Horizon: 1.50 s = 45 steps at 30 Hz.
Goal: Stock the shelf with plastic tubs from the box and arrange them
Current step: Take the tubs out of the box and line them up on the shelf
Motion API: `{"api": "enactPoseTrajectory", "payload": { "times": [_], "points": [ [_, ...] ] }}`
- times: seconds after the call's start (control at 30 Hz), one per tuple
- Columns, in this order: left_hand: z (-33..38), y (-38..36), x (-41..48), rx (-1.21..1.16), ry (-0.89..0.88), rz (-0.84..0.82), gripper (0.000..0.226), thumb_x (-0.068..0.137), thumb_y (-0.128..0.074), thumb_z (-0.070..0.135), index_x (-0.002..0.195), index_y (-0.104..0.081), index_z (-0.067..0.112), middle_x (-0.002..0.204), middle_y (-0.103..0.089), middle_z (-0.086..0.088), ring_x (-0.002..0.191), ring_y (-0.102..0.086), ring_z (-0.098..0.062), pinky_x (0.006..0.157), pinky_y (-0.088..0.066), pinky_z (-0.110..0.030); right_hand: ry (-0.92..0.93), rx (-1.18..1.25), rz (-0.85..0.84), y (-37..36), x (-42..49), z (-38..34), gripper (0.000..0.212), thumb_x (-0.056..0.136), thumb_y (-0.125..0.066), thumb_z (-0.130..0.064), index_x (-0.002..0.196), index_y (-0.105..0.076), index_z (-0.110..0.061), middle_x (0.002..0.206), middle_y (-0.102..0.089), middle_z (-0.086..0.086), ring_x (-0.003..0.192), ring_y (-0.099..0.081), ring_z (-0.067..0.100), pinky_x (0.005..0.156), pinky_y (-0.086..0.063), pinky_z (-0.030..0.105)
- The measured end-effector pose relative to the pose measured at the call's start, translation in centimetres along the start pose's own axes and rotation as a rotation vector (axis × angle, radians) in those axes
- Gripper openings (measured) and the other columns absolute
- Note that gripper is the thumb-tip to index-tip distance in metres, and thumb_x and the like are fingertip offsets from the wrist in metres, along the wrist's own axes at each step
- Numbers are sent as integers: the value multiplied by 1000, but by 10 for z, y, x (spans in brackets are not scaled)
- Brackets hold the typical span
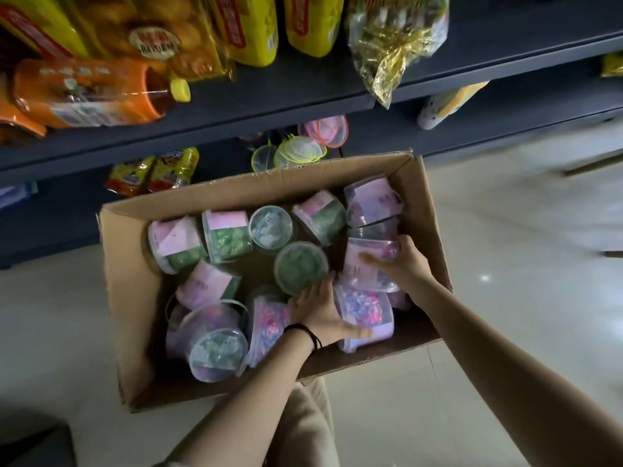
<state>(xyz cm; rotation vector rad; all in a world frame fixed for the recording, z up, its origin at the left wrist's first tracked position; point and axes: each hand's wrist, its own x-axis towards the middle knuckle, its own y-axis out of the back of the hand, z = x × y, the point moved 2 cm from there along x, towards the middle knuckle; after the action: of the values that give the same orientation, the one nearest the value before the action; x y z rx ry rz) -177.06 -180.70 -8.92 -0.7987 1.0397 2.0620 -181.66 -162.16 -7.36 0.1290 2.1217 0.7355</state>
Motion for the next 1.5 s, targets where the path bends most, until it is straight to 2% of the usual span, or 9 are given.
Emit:
{"api": "enactPoseTrajectory", "payload": {
  "times": [0.13, 0.3, 0.57, 0.73, 0.93, 1.03, 1.17, 1.3, 1.5],
  "points": [
    [-3, -2, 3, -98, -12, -53, 124, 54, -80, 64, 149, -4, 37, 155, -28, 5, 140, -32, -25, 113, -25, -49, -17, 88, 11, 0, -2, 2, 69, 57, -88, -50, 108, -49, -26, 95, -62, -10, 80, -62, 5, 60, -50, 18],
    [-10, 34, 4, -245, 5, -232, 127, 58, -87, 53, 147, 2, 35, 152, -30, -4, 131, -41, -26, 107, -39, -44, -105, 329, 91, 1, -10, 8, 81, 59, -86, -51, 123, -48, -18, 106, -64, 0, 92, -66, 17, 85, -57, 39],
    [7, 136, 42, 233, -170, -247, 93, 66, -84, 50, 141, -36, 23, 139, -43, -2, 126, -42, -21, 105, -39, -36, -450, 836, 5, -17, -29, 23, 77, 78, -72, -50, 135, -45, -6, 120, -59, 13, 98, -64, 29, 71, -58, 38],
    [12, 138, 56, 351, -335, -147, 61, 73, -79, 49, 126, -60, 27, 134, -52, 0, 129, -39, -20, 110, -30, -36, -486, 926, -16, -33, -30, 24, 83, 75, -79, -40, 135, -35, -4, 131, -50, 16, 108, -61, 32, 88, -55, 44],
    [-19, 119, 8, -210, -135, 456, 82, 70, -83, 43, 138, -47, 14, 140, -47, -7, 131, -42, -23, 108, -32, -32, -171, 121, 119, -19, -34, 22, 86, 80, -68, -53, 146, -26, -15, 138, -42, 20, 118, -49, 39, 97, -43, 43],
    [-39, 82, -20, -511, 223, 371, 106, 66, -81, 55, 148, -27, 17, 151, -34, -10, 137, -35, -25, 108, -34, -36, 336, -275, 192, -12, -32, 7, 86, 74, -77, -45, 144, -36, -13, 141, -39, 19, 127, -38, 39, 104, -35, 48],
    [-35, 55, -22, -491, 288, 332, 120, 59, -78, 67, 150, -17, 18, 149, -41, -13, 132, -43, -32, 105, -42, -41, 656, -723, -132, -10, -11, -10, 113, 58, -79, -61, 150, -17, -37, 156, -19, -5, 144, -15, 22, 116, -22, 43],
    [-26, 55, -1, -335, 330, 291, 124, 56, -74, 75, 151, -12, 25, 145, -43, -13, 127, -48, -33, 98, -47, -45, 697, -1015, -207, -24, 4, -13, 121, 54, -79, -64, 151, -13, -34, 155, -22, -5, 141, -21, 23, 113, -25, 41],
    [-23, 68, 17, -551, 129, 410, 117, 58, -90, 44, 149, -21, 20, 147, -35, -12, 132, -40, -25, 96, -33, -24, 608, -953, -27, -17, 6, -8, 108, 53, -74, -70, 142, -33, -26, 133, -49, 3, 118, -46, 27, 95, -44, 37]
  ]
}}
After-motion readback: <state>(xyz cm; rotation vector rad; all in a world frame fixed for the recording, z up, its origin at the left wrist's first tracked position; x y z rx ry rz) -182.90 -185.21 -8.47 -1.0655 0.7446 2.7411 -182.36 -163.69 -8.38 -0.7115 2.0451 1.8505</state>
